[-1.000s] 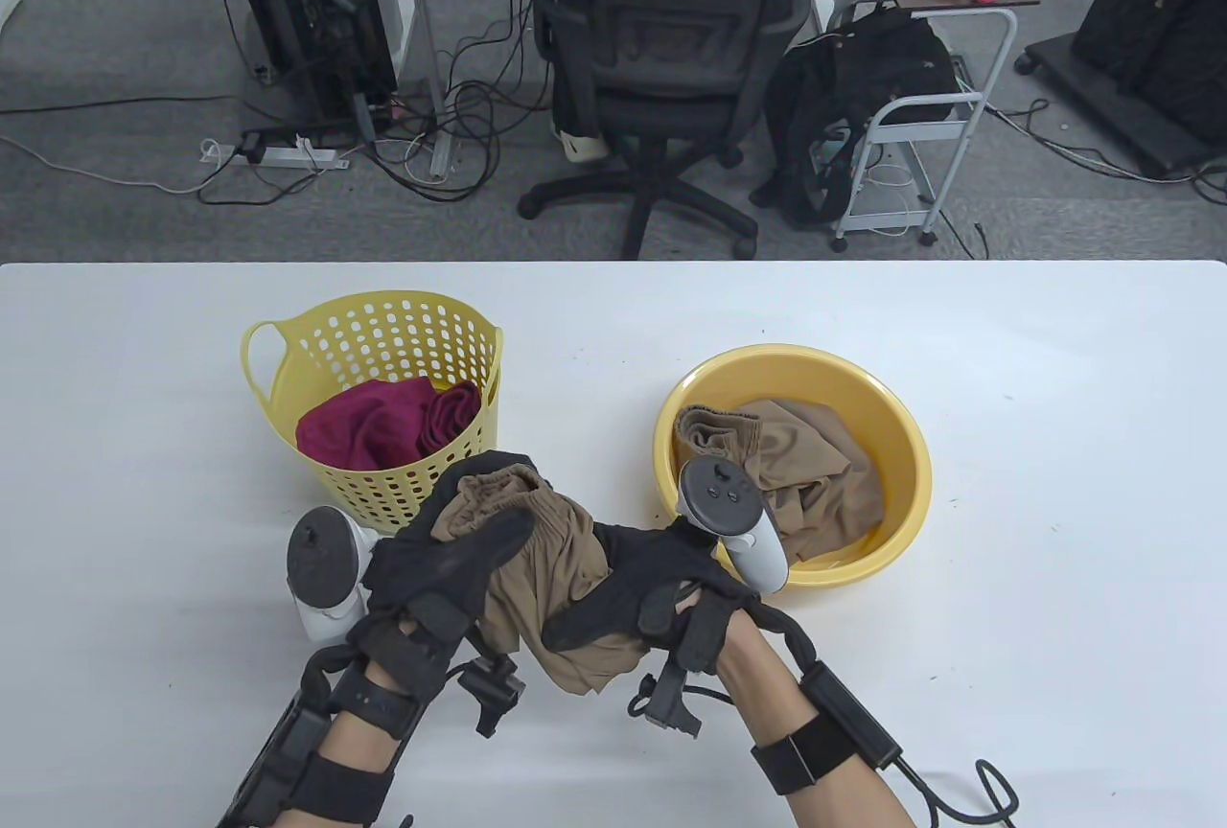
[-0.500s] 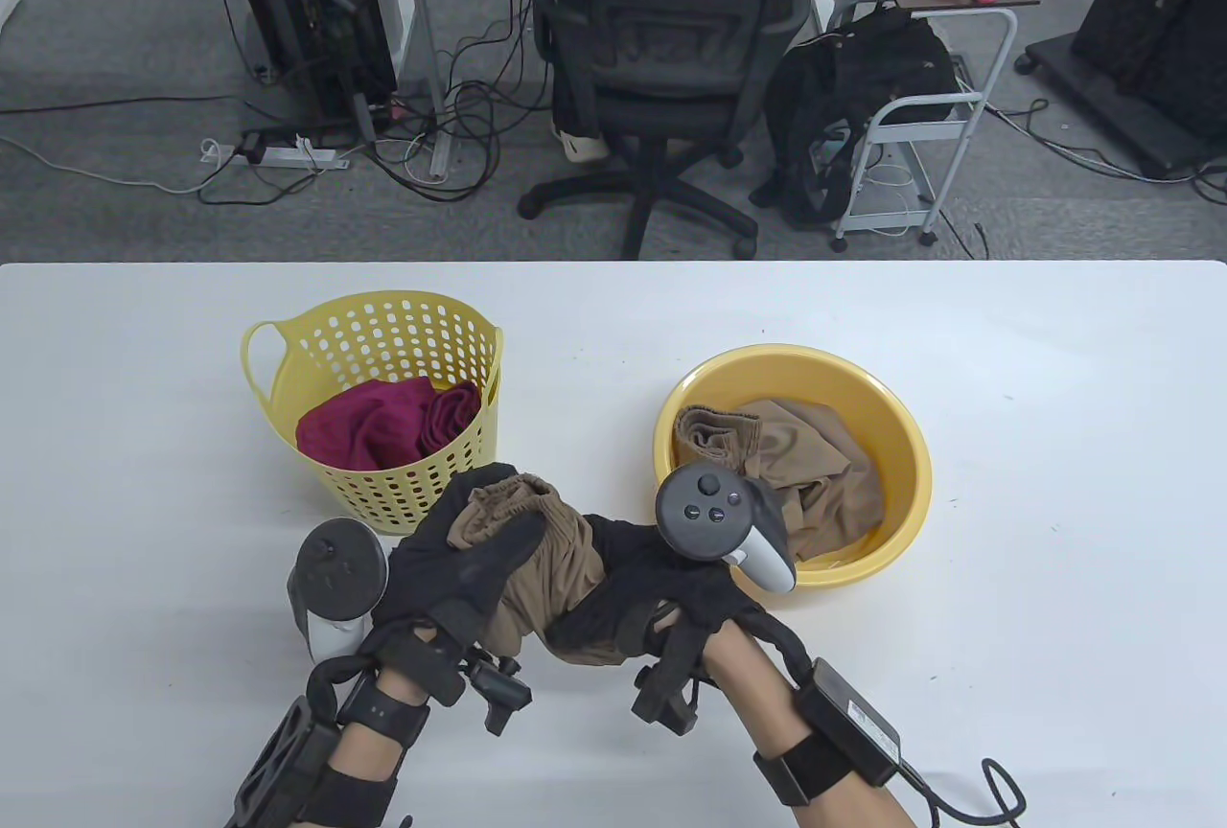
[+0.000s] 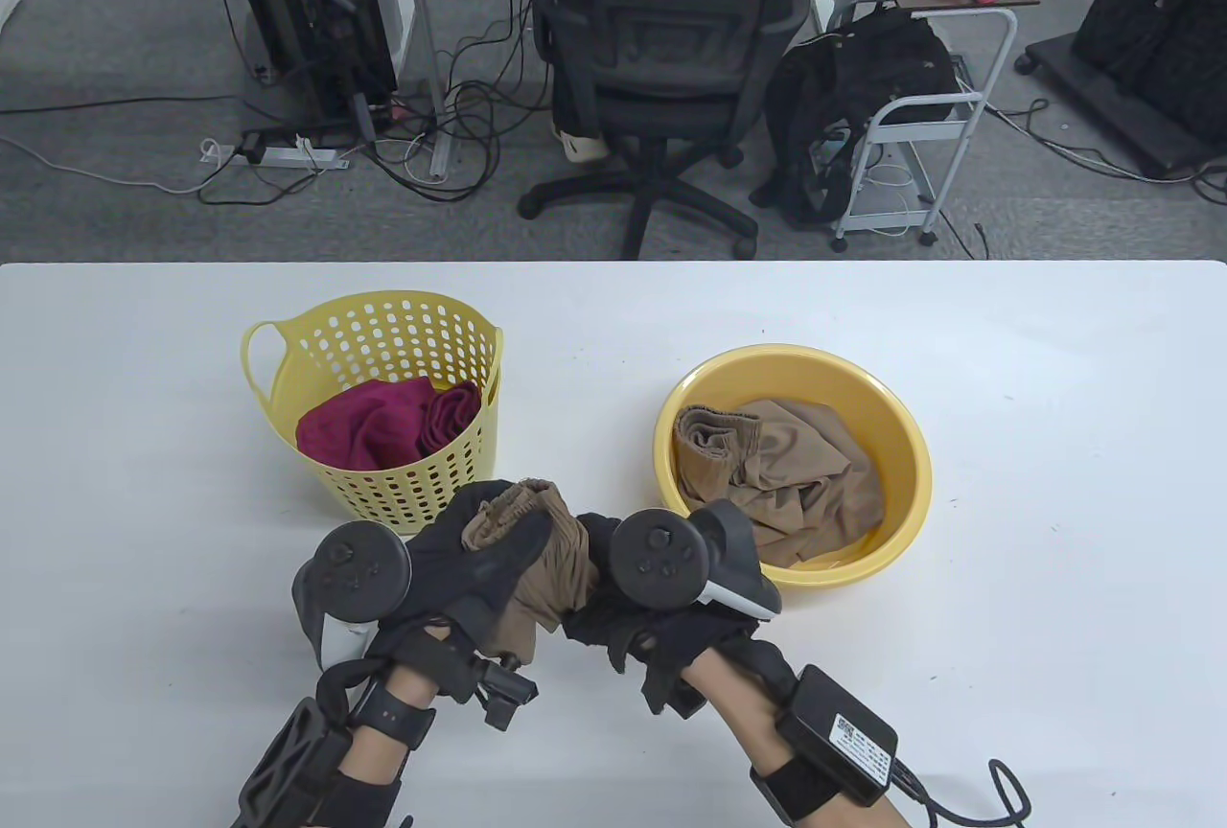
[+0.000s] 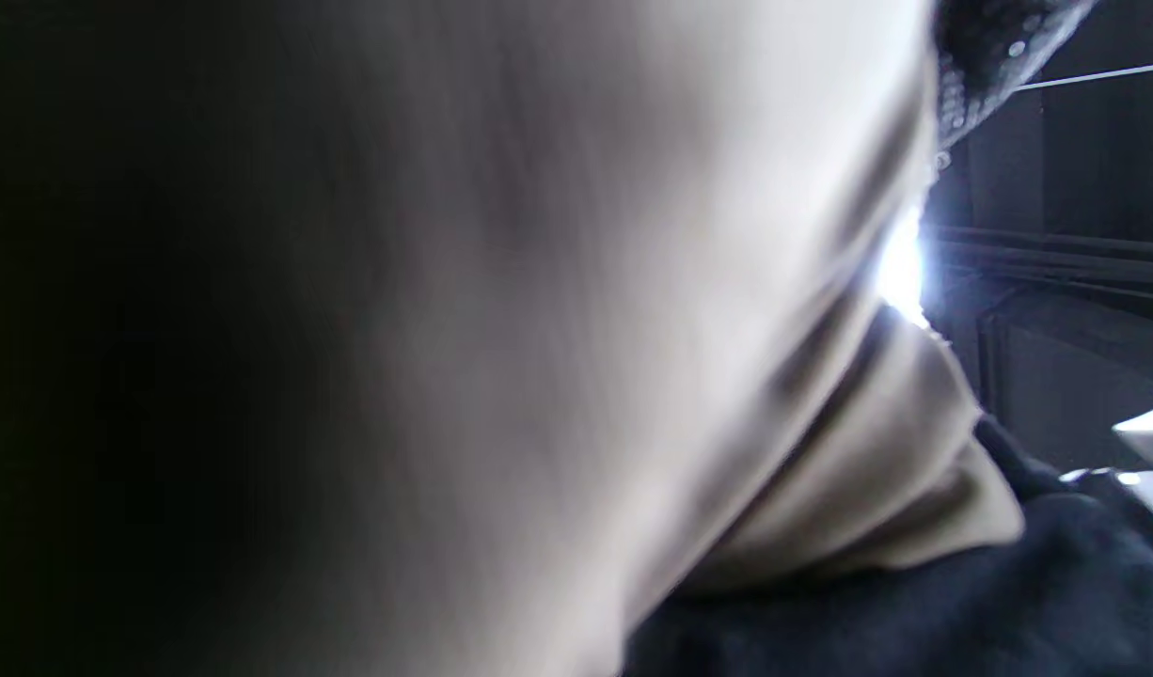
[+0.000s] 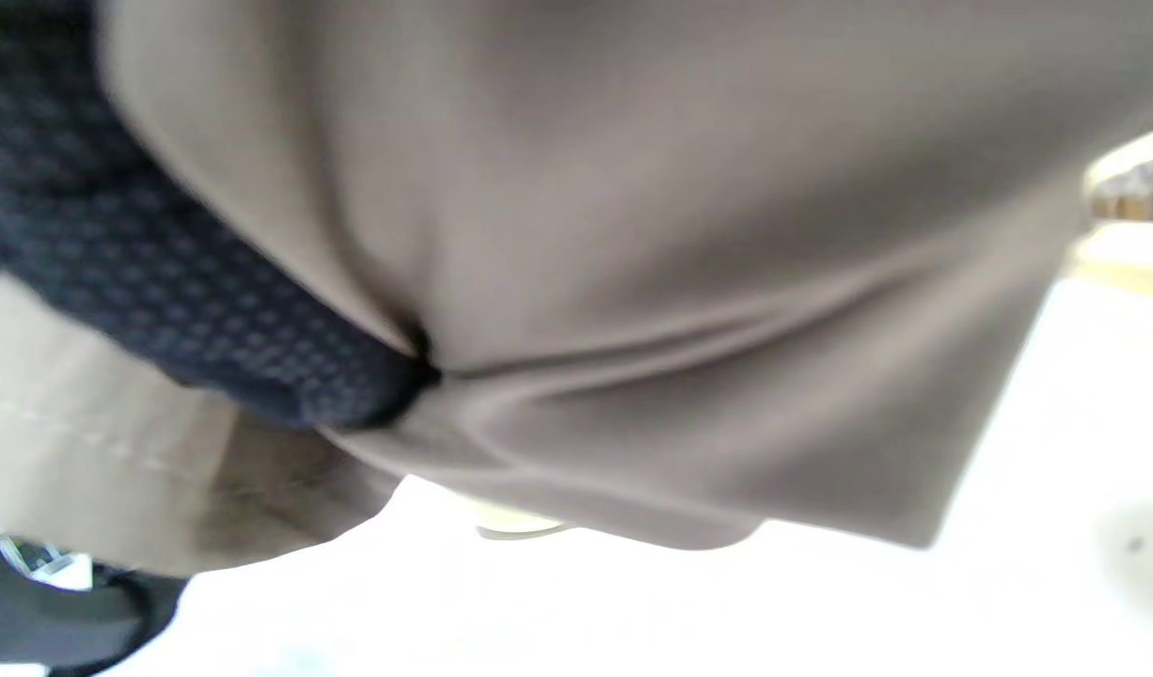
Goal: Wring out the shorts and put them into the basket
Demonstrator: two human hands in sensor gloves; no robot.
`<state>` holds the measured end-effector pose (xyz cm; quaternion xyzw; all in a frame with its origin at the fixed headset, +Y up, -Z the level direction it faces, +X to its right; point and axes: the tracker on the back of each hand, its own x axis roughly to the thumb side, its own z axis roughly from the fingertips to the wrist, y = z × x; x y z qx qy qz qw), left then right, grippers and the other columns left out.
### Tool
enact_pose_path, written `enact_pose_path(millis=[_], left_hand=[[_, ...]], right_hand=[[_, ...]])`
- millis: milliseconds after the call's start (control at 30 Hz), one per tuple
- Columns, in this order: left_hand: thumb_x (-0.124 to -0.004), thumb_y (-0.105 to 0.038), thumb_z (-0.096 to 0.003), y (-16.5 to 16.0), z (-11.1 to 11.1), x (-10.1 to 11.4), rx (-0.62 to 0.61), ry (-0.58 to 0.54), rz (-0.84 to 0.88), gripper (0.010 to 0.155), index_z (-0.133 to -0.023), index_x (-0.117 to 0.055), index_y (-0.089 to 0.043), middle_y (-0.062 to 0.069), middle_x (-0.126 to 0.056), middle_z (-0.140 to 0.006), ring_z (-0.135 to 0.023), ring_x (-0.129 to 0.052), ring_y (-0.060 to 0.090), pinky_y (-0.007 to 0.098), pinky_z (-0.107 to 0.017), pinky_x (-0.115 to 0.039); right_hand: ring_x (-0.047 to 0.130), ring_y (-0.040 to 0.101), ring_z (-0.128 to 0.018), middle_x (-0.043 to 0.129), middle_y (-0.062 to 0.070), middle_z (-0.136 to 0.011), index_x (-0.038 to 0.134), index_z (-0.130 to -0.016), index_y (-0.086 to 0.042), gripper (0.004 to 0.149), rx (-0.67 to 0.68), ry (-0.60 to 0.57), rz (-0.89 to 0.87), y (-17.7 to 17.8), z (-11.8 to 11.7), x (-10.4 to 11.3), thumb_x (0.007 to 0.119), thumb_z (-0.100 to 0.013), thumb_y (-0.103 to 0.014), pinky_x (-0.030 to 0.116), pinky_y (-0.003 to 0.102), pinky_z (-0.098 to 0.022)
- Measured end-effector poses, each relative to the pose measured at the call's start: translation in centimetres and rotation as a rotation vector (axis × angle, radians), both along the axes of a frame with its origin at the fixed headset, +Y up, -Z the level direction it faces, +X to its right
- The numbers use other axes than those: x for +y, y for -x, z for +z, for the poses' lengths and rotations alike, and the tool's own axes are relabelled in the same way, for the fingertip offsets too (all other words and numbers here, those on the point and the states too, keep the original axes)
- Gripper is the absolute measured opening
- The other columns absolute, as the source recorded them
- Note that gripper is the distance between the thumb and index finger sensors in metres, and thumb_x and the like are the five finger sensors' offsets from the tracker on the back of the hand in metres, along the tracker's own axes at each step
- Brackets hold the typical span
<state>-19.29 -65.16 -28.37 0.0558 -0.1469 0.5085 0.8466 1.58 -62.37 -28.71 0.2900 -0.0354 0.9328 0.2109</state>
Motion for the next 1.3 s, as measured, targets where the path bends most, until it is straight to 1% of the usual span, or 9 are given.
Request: enact_pose_path(millis=[200, 400, 667, 833, 933, 1033, 1300], left_hand=[[-0.081, -0.057, -0.06, 0.0, 0.0, 0.0, 0.023, 0.029, -0.034, 0.056, -0.09, -0.073, -0.011, 0.021, -0.095, -0.076, -0.049, -0.108, 0.03, 0.058, -0.046, -0.084], [-0.081, -0.056, -0.0604, 0.0, 0.0, -0.1, 0.041, 0.066, -0.054, 0.055, -0.086, -0.076, -0.008, 0.021, -0.097, -0.069, -0.04, -0.11, 0.026, 0.055, -0.04, -0.087], [-0.081, -0.055, -0.0602, 0.2, -0.1, -0.2, 0.058, 0.132, -0.034, 0.054, -0.082, -0.079, -0.005, 0.021, -0.1, -0.062, -0.033, -0.111, 0.024, 0.053, -0.035, -0.088], [-0.081, -0.054, -0.0602, 0.4, -0.2, -0.3, 0.059, 0.176, -0.021, 0.054, -0.079, -0.081, -0.004, 0.021, -0.101, -0.057, -0.028, -0.111, 0.022, 0.052, -0.032, -0.09], [-0.08, -0.055, -0.06, 0.4, -0.3, -0.5, 0.053, 0.209, -0.005, 0.054, -0.078, -0.081, -0.004, 0.02, -0.102, -0.055, -0.026, -0.111, 0.021, 0.051, -0.031, -0.09], [-0.08, -0.055, -0.0598, 0.4, -0.3, -0.6, 0.05, 0.222, 0.002, 0.054, -0.076, -0.083, -0.003, 0.02, -0.103, -0.052, -0.023, -0.111, 0.02, 0.05, -0.03, -0.091], [-0.079, -0.056, -0.06, 0.5, -0.4, -0.6, 0.05, 0.23, -0.007, 0.056, -0.076, -0.083, -0.003, 0.019, -0.103, -0.05, -0.021, -0.111, 0.019, 0.049, -0.029, -0.091]], right_hand=[[0.093, 0.013, -0.029, 0.091, -0.002, -0.057, 0.076, -0.081, -0.01, 0.073, -0.012, -0.186, 0.106, 0.7, 1.0, 0.3, 0.11, -0.027, -0.045, 0.083, 0.029, -0.022], [0.093, 0.013, -0.029, 0.092, -0.003, -0.056, 0.077, -0.08, -0.01, 0.072, -0.003, -0.336, 0.189, 1.4, 1.8, 0.3, 0.11, -0.027, -0.045, 0.083, 0.029, -0.021], [0.093, 0.012, -0.028, 0.092, -0.002, -0.055, 0.078, -0.079, -0.009, 0.069, 0.014, -0.556, 0.295, 2.3, 3.0, 0.3, 0.108, -0.029, -0.045, 0.083, 0.029, -0.021], [0.093, 0.012, -0.029, 0.091, -0.002, -0.055, 0.078, -0.079, -0.009, 0.067, 0.028, -0.663, 0.361, 2.7, 3.5, 0.3, 0.107, -0.031, -0.045, 0.083, 0.029, -0.021], [0.093, 0.012, -0.029, 0.091, -0.002, -0.055, 0.077, -0.079, -0.009, 0.066, 0.035, -0.714, 0.399, 2.9, 3.8, 0.3, 0.106, -0.032, -0.045, 0.083, 0.029, -0.022], [0.093, 0.011, -0.03, 0.091, -0.002, -0.055, 0.077, -0.079, -0.009, 0.066, 0.039, -0.74, 0.42, 3.0, 4.0, 0.4, 0.106, -0.032, -0.045, 0.084, 0.029, -0.022], [0.093, 0.011, -0.03, 0.091, -0.002, -0.056, 0.077, -0.079, -0.009, 0.065, 0.04, -0.756, 0.425, 3.1, 4.1, 0.6, 0.106, -0.033, -0.045, 0.084, 0.029, -0.022]])
